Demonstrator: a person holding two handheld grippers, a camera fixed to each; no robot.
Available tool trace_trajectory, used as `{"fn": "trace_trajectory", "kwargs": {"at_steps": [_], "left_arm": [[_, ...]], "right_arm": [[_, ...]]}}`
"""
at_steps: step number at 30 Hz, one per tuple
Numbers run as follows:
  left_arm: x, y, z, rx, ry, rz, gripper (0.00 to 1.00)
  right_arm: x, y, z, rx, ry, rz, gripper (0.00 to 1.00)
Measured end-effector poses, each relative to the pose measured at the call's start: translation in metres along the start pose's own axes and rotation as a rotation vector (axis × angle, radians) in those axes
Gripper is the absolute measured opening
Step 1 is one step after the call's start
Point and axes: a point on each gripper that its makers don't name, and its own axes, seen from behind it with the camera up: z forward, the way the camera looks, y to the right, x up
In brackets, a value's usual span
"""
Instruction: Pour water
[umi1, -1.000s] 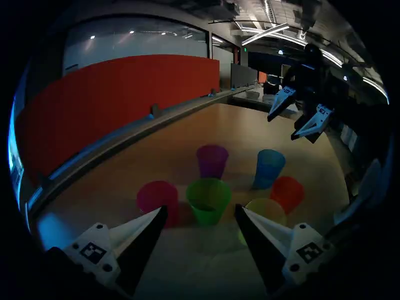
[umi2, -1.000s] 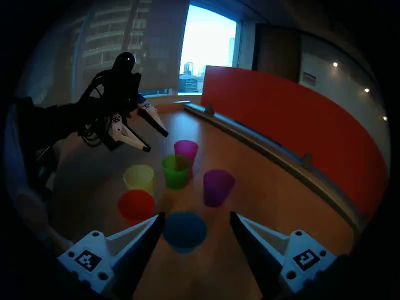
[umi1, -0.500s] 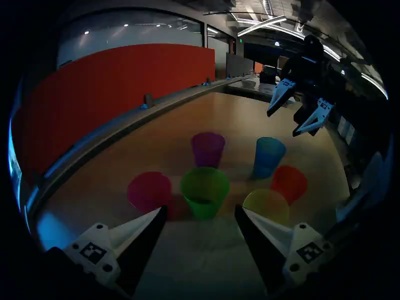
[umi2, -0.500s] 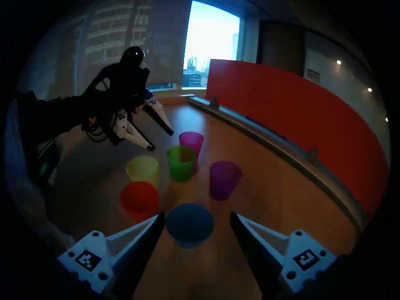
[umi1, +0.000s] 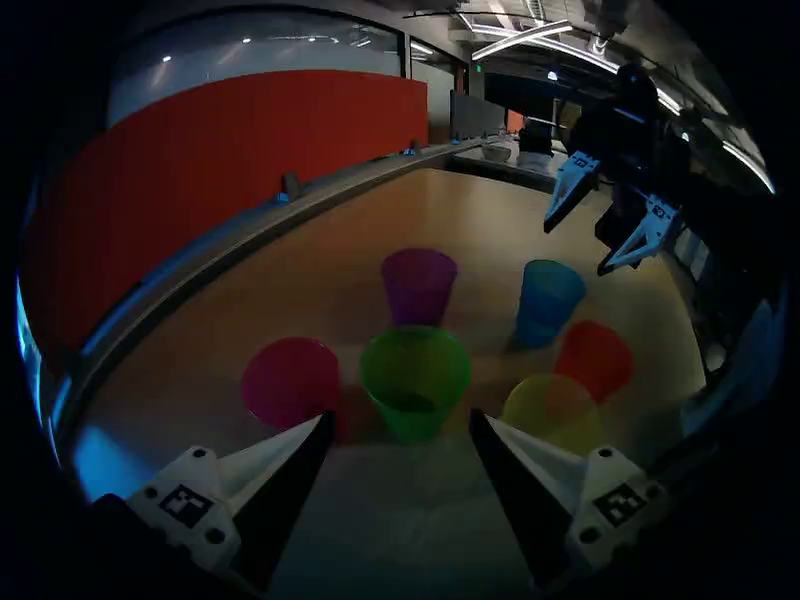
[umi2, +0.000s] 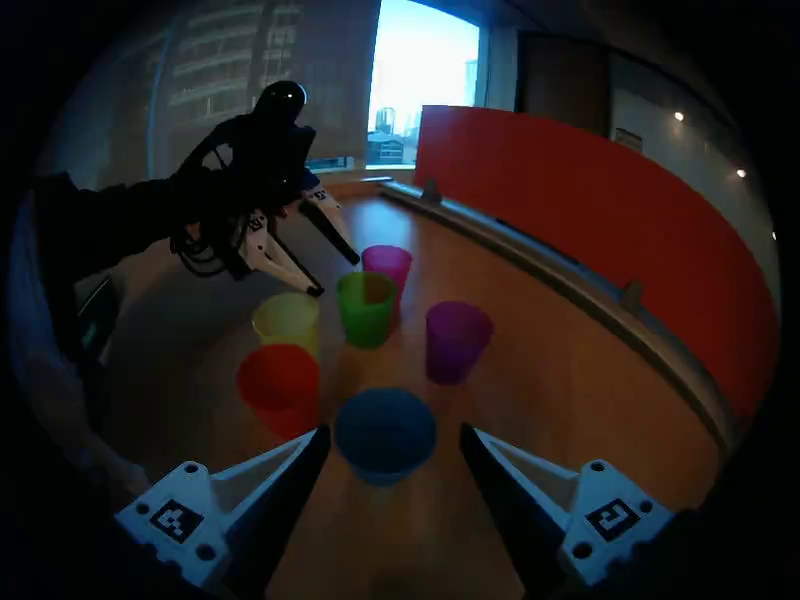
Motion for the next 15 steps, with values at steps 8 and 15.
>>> {"fn": "trace_trajectory", "kwargs": {"at_steps": [8, 15], "left_arm": [[0.001, 0.003, 0.014, -0.016, -0.018, 0.017, 1.0], [0.004, 0.003, 0.023, -0.024, -0.026, 0.026, 1.0]], "right_arm": [[-0.01, -0.004, 0.008, 0.014, -0.023, 0.001, 1.0], [-0.018, -0.007, 0.018, 0.021, -0.039, -0.007, 1.0]]}}
